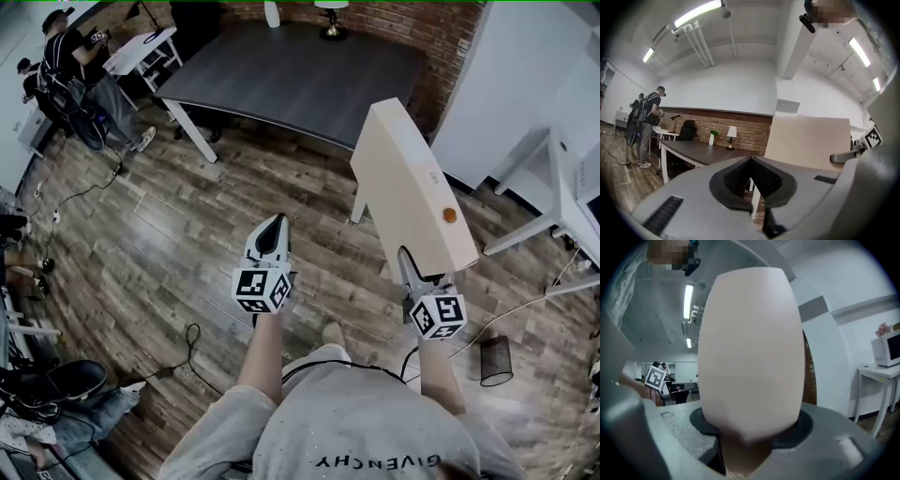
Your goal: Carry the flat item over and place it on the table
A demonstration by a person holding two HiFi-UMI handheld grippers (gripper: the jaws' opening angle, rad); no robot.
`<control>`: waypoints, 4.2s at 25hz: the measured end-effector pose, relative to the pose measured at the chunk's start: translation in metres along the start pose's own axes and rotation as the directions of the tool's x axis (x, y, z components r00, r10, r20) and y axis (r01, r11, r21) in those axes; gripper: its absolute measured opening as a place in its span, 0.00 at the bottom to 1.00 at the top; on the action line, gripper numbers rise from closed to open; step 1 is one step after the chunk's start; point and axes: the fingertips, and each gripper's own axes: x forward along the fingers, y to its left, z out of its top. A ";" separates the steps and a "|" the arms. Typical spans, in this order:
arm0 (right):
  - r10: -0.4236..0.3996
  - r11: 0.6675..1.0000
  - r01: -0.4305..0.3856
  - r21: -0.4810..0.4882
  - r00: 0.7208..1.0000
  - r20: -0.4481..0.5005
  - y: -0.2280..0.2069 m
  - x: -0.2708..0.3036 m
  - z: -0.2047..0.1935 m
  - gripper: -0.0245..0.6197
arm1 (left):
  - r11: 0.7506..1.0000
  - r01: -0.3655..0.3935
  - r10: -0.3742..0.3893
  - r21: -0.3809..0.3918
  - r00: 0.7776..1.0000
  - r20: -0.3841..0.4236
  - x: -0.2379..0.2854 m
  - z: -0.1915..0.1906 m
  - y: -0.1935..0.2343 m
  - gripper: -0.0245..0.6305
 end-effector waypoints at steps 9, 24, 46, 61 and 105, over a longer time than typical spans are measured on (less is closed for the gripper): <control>-0.025 0.999 0.026 0.043 1.000 -0.004 -0.026 0.049 0.001 0.45 | 1.000 0.010 -0.011 -0.004 0.999 -0.038 0.036 -0.015 0.023 0.04; -0.001 0.997 0.002 0.073 1.000 -0.010 -0.020 0.074 0.004 0.46 | 1.000 -0.007 0.007 -0.007 0.999 -0.037 0.031 -0.014 0.039 0.04; 0.078 0.989 -0.076 0.126 0.997 -0.012 -0.079 0.190 0.012 0.46 | 0.999 -0.042 0.043 0.008 0.995 -0.090 0.151 -0.023 0.063 0.04; 0.159 0.976 -0.148 0.161 0.986 -0.058 -0.127 0.291 0.016 0.46 | 0.998 -0.057 0.057 0.001 0.992 -0.112 0.264 -0.025 0.078 0.04; 0.287 0.914 -0.230 0.333 0.949 -0.132 -0.163 0.496 0.024 0.46 | 0.998 -0.060 0.057 -0.015 0.985 -0.165 0.425 -0.041 0.145 0.04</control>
